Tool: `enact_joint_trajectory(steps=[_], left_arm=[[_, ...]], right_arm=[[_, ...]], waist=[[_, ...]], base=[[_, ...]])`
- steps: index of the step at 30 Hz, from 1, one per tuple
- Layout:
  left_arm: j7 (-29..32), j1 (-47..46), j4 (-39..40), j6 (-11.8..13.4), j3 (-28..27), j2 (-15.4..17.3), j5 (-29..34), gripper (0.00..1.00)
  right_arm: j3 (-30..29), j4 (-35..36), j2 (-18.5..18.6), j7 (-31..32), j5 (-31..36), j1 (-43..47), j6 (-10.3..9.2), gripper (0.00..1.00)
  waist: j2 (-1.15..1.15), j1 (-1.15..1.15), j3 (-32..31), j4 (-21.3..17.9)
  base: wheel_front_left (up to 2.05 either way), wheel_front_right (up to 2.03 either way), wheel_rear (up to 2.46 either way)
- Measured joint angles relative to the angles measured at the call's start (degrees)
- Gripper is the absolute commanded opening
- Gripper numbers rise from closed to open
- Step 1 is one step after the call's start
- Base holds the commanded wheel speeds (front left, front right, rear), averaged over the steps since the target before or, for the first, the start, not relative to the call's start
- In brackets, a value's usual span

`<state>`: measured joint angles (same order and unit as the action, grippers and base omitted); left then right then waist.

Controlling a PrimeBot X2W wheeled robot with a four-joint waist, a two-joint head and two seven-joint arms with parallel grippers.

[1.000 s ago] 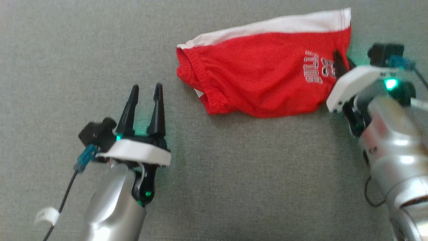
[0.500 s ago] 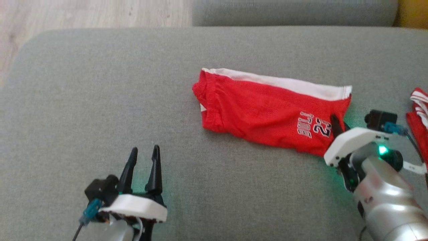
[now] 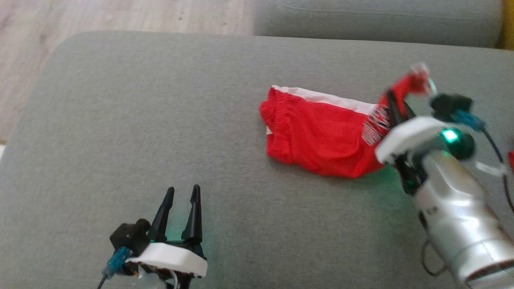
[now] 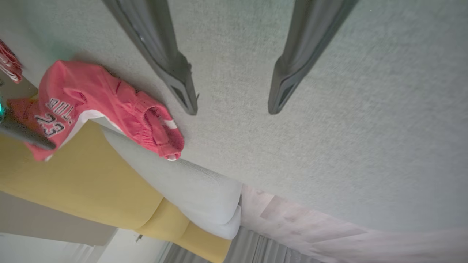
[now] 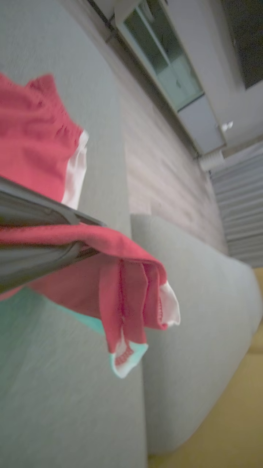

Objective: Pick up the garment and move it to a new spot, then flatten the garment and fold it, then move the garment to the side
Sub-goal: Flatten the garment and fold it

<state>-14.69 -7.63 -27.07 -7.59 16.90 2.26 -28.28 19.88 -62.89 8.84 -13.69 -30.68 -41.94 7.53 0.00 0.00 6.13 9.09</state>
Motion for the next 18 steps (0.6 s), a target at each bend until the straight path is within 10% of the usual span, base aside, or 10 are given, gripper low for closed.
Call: enact_joint_trajectory(steps=[8,10,18], left_arm=[[0.0,-0.13,-0.49,0.0,3.79,0.2,-1.43,1.0],[0.0,-0.14,-0.8,0.0,4.63,0.2,-1.45,1.0],[0.0,-0.16,-1.54,0.0,3.36,0.24,-0.35,1.0]], right_arm=[[7.59,2.42,-4.38,1.71,-0.68,-2.58,0.0,0.0],[8.82,2.01,-4.5,2.14,-1.55,-2.48,0.0,1.0],[18.07,9.69,-5.47,0.86,-9.67,-0.69,0.0,1.0]], waist=[[0.0,0.0,0.72,6.07],[0.0,0.0,0.9,7.88],[0.0,0.0,0.8,9.85]], base=[[0.0,0.0,0.0],[0.0,0.0,0.0],[0.0,0.0,0.0]])
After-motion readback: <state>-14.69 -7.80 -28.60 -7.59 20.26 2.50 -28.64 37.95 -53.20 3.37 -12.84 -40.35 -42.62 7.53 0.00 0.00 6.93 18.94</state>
